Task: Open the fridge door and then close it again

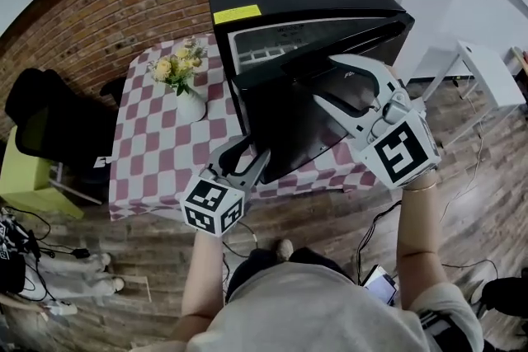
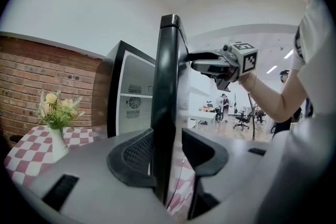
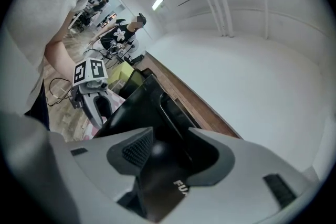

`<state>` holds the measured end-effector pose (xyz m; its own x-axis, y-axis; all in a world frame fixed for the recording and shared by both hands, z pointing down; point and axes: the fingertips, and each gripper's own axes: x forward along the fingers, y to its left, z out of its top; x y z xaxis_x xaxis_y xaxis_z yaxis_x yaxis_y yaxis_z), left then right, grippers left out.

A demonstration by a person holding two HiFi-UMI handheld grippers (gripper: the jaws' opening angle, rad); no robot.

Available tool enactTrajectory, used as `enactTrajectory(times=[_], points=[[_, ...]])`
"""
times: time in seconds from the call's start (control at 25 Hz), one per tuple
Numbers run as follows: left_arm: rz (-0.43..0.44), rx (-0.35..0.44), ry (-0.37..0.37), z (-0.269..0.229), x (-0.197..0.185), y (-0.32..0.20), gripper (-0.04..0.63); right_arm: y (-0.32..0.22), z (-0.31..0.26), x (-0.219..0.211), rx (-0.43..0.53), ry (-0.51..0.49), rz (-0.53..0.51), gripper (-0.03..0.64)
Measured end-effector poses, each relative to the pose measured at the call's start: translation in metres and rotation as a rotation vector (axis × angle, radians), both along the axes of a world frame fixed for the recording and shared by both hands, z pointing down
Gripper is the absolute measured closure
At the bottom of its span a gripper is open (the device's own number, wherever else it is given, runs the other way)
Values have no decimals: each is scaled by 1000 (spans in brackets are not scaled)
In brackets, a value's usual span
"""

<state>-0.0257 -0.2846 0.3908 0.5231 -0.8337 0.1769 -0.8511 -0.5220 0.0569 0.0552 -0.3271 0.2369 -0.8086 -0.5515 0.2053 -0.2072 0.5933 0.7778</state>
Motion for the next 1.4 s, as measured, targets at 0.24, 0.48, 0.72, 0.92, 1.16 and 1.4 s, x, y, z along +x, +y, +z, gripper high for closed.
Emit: enactTrajectory(times=[0.24,0.48,0.72,0.92,1.16,1.4], points=[[97,-9,-9,-2,18,25,428,21,-3,19,-26,-94,82,408],[208,-15,-28,-2,40,53,429,45,9,45,-88,-188,204,414],[315,-10,-39,2,61,75,428,70,43,66,-207,-261,347,414],[381,-5,-40,2,79,92,428,105,66,67,-292,-311,368,390],[457,-3,-10,3,106,112,430,140,85,64,-404,-441,359,354],[549,4,-4,5,133,128,443,156,97,61,-426,-540,417,337]])
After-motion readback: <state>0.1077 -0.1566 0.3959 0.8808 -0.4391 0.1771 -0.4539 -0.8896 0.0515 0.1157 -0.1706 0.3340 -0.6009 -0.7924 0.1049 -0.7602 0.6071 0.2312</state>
